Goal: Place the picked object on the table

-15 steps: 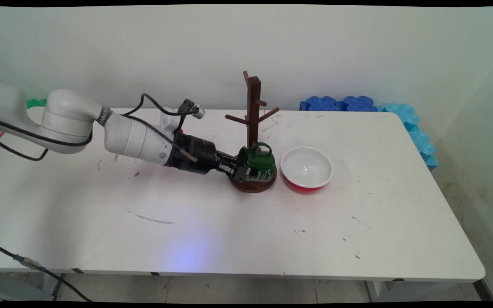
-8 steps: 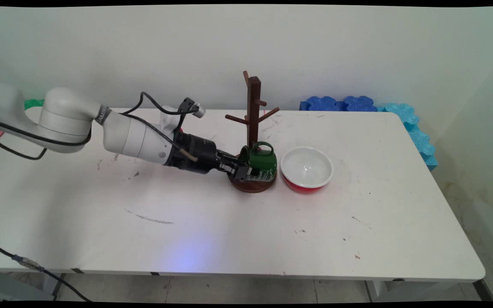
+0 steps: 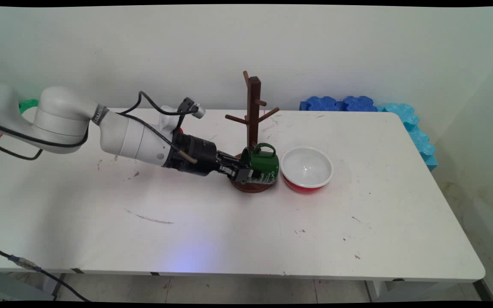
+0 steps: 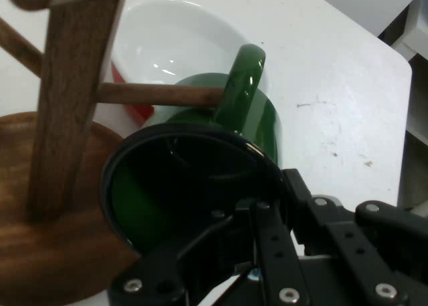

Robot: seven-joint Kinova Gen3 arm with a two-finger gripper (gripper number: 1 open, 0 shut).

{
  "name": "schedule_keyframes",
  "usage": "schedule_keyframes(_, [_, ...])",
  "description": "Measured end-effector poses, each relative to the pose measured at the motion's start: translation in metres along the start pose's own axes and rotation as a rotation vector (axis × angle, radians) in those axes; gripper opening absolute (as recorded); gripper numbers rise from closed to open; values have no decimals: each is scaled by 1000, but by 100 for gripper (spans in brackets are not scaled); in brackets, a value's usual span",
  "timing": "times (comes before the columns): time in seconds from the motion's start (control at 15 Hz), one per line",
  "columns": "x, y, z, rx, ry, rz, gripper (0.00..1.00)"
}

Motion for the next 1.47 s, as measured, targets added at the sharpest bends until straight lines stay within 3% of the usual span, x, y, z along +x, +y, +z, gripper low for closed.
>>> schedule_keyframes(0.93, [-7,25,-12,-26,-23,25,0])
schedule_keyframes(1.47, [-7,34,-33,26,-66,90,0])
